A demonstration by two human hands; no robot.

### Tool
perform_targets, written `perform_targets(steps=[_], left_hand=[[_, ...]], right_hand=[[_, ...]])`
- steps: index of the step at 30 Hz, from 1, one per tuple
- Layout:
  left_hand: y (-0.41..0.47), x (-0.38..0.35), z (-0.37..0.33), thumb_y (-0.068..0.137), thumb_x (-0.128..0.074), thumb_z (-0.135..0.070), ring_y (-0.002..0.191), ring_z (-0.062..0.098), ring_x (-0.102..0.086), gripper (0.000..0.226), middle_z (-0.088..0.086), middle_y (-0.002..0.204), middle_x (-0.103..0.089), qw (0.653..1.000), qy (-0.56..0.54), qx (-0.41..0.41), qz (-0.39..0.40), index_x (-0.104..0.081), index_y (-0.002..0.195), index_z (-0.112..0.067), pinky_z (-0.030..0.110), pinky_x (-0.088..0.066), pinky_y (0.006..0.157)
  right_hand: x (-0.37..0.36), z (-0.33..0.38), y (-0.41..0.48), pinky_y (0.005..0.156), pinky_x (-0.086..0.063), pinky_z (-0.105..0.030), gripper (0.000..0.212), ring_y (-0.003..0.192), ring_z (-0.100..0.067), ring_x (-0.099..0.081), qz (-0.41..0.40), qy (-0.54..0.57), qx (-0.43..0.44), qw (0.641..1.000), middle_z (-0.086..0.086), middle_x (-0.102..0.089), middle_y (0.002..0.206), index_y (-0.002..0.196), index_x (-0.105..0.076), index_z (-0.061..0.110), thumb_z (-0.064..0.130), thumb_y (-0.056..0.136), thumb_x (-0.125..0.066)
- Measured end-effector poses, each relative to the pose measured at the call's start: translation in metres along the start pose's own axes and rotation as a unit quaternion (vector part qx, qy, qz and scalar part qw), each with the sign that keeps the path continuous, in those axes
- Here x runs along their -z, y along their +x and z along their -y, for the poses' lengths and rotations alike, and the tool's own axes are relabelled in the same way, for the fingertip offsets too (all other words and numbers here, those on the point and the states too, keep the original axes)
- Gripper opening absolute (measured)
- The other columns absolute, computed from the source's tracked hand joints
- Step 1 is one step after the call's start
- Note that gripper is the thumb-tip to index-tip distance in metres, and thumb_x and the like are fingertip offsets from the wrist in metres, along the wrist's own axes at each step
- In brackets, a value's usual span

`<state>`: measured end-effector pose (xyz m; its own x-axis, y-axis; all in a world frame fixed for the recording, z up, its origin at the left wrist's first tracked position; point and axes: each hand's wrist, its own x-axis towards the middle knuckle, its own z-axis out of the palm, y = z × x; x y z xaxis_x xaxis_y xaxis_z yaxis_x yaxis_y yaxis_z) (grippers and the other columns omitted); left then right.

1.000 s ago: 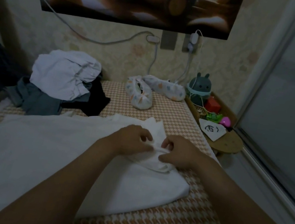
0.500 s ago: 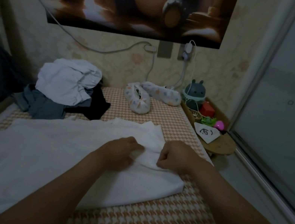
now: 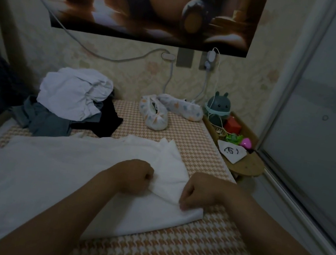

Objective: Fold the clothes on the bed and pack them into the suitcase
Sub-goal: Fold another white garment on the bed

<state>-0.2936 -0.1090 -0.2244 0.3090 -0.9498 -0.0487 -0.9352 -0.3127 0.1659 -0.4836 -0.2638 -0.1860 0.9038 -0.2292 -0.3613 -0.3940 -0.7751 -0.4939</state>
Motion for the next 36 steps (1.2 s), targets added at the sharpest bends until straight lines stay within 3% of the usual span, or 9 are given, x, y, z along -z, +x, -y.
perform_targets(steps=[3, 6, 10, 12, 16, 18, 21, 27, 36], left_hand=[[0.008, -0.002, -0.006, 0.099, -0.038, -0.028, 0.092, 0.02, -0.056, 0.025, 0.004, 0.103, -0.063, 0.997, 0.051, 0.011, -0.053, -0.059, 0.099, -0.014, 0.029, -0.04, 0.072], [0.022, -0.002, -0.015, 0.099, -0.038, -0.024, 0.094, 0.024, -0.058, 0.024, 0.005, 0.106, -0.063, 0.992, 0.084, 0.01, -0.099, -0.052, 0.118, -0.019, 0.032, -0.042, 0.074], [0.057, 0.0, -0.021, 0.088, -0.049, -0.002, 0.111, 0.026, -0.054, 0.042, 0.006, 0.123, -0.058, 0.988, 0.04, -0.062, -0.132, -0.057, 0.127, -0.018, 0.038, -0.045, 0.09], [0.077, 0.005, -0.025, 0.083, -0.052, 0.002, 0.112, 0.031, -0.054, 0.048, 0.007, 0.131, -0.056, 0.976, 0.085, -0.137, -0.147, -0.059, 0.128, -0.016, 0.042, -0.046, 0.091], [0.11, 0.006, -0.039, 0.092, -0.053, -0.012, 0.125, 0.029, -0.047, 0.062, 0.005, 0.153, -0.029, 0.974, 0.181, -0.127, 0.055, -0.032, 0.148, -0.025, 0.041, -0.046, 0.094], [0.119, 0.005, -0.04, 0.092, -0.054, -0.017, 0.122, 0.029, -0.049, 0.058, 0.006, 0.143, -0.039, 0.966, 0.208, -0.119, 0.093, -0.035, 0.145, -0.026, 0.043, -0.046, 0.094], [0.119, 0.008, -0.033, 0.091, -0.054, -0.013, 0.113, 0.029, -0.051, 0.043, 0.007, 0.126, -0.048, 0.966, 0.234, -0.109, -0.006, -0.05, 0.133, -0.023, 0.038, -0.042, 0.089], [0.078, 0.031, 0.022, 0.08, -0.054, 0.001, 0.074, 0.031, -0.057, 0.017, 0.015, 0.087, -0.058, 0.972, 0.045, -0.136, -0.184, -0.069, 0.084, -0.006, 0.035, -0.045, 0.061], [-0.032, 0.051, 0.126, 0.07, -0.054, 0.002, 0.076, 0.012, -0.057, 0.023, 0.009, 0.081, -0.068, 0.949, -0.054, -0.064, -0.304, -0.074, 0.074, -0.008, 0.026, -0.048, 0.07]], right_hand=[[-0.004, 0.001, 0.009, 0.063, -0.055, -0.03, 0.025, 0.064, -0.015, -0.065, -0.039, 0.092, -0.012, 0.995, 0.0, -0.073, 0.07, 0.079, -0.079, 0.018, 0.039, 0.086, -0.068], [-0.006, -0.004, 0.028, 0.065, -0.048, -0.027, 0.016, 0.073, -0.012, -0.062, -0.202, -0.015, -0.012, 0.979, 0.009, -0.065, 0.074, 0.084, -0.072, 0.025, 0.04, 0.086, -0.066], [-0.015, -0.018, 0.047, 0.061, -0.039, -0.017, 0.011, 0.07, 0.001, -0.052, -0.125, -0.003, 0.0, 0.992, 0.017, -0.054, 0.076, 0.085, -0.066, 0.03, 0.033, 0.079, -0.075], [-0.013, -0.023, 0.05, 0.059, -0.041, -0.017, 0.008, 0.066, 0.001, -0.054, -0.152, 0.028, 0.023, 0.988, 0.013, -0.059, 0.071, 0.076, -0.067, 0.028, 0.031, 0.079, -0.074], [-0.01, -0.037, 0.054, 0.066, -0.046, -0.032, 0.02, 0.073, -0.01, -0.057, -0.274, 0.106, -0.054, 0.955, 0.0, -0.063, 0.08, 0.085, -0.061, 0.015, 0.035, 0.086, -0.064], [-0.012, -0.041, 0.053, 0.07, -0.045, -0.032, 0.033, 0.086, -0.016, -0.059, -0.248, 0.06, -0.093, 0.962, 0.002, -0.061, 0.091, 0.094, -0.057, 0.018, 0.049, 0.083, -0.063], [-0.011, -0.037, 0.054, 0.061, -0.039, -0.03, 0.04, 0.074, -0.017, -0.056, -0.208, 0.032, -0.089, 0.973, 0.004, -0.055, 0.075, 0.073, -0.053, 0.024, 0.063, 0.079, -0.06], [0.006, 0.007, 0.048, 0.065, -0.046, -0.027, 0.04, 0.087, -0.015, -0.06, -0.118, 0.078, -0.058, 0.988, 0.002, -0.061, 0.102, 0.109, -0.059, 0.023, 0.042, 0.076, -0.071], [-0.018, 0.145, 0.057, 0.067, -0.05, -0.028, 0.048, 0.086, -0.011, -0.059, -0.059, 0.09, 0.058, 0.993, 0.004, -0.059, 0.104, 0.111, -0.057, 0.028, 0.037, 0.07, -0.081]])
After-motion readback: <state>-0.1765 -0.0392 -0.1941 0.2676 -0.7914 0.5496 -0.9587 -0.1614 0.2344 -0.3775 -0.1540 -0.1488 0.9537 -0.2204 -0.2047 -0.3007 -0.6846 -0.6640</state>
